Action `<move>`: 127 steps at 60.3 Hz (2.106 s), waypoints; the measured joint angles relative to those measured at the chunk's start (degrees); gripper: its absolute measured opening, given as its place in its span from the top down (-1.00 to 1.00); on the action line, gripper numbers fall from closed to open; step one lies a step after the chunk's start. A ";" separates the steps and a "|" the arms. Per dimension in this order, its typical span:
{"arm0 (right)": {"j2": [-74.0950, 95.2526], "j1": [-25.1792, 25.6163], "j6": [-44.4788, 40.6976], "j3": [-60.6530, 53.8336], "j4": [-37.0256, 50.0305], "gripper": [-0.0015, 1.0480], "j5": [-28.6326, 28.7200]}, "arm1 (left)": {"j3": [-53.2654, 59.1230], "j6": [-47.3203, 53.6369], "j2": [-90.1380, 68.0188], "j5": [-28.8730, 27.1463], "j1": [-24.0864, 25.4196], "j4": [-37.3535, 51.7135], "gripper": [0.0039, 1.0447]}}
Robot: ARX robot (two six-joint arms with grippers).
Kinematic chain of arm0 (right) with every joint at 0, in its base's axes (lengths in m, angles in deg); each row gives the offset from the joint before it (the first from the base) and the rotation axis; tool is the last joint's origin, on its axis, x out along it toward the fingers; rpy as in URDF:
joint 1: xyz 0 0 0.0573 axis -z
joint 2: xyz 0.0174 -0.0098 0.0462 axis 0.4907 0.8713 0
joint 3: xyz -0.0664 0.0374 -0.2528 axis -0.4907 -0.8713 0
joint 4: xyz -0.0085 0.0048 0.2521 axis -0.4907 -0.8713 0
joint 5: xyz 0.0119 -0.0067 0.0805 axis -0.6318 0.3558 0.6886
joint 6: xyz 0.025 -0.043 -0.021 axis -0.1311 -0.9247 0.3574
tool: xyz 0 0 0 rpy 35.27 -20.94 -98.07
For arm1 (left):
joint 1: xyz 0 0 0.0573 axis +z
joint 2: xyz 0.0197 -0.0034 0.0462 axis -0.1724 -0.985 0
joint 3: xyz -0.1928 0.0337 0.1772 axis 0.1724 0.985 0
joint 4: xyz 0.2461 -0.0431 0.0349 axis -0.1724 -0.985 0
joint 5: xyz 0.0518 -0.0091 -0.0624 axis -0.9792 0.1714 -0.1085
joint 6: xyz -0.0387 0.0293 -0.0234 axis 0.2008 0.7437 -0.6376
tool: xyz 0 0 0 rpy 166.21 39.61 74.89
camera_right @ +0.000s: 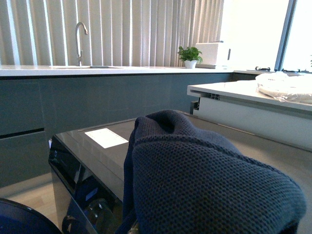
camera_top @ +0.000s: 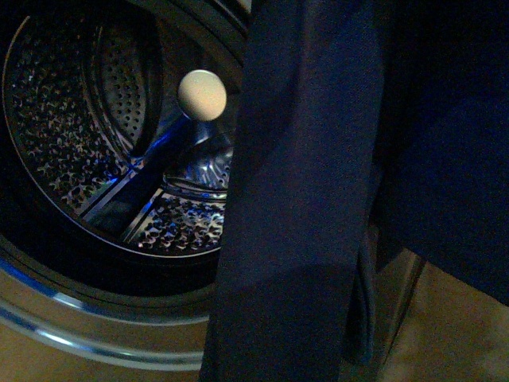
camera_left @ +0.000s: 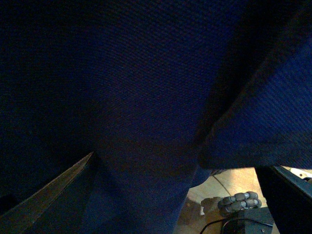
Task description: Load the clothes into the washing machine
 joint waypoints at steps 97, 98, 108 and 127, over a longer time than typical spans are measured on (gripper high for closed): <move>-0.15 0.02 0.00 0.02 0.00 0.93 -0.35 | -4.63 -21.53 -6.82 -19.06 -24.92 29.75 -0.88; -0.15 0.02 0.00 0.02 0.00 0.93 -0.35 | -4.79 -21.57 -6.84 -19.65 -25.49 29.75 -0.88; -0.15 0.00 -0.02 0.02 0.00 0.93 -0.35 | -7.26 -21.11 -8.07 -26.18 -27.56 28.57 -0.88; -0.17 0.04 0.00 0.02 0.00 0.93 -0.35 | -9.46 -17.38 -10.60 -41.13 -27.89 26.43 0.09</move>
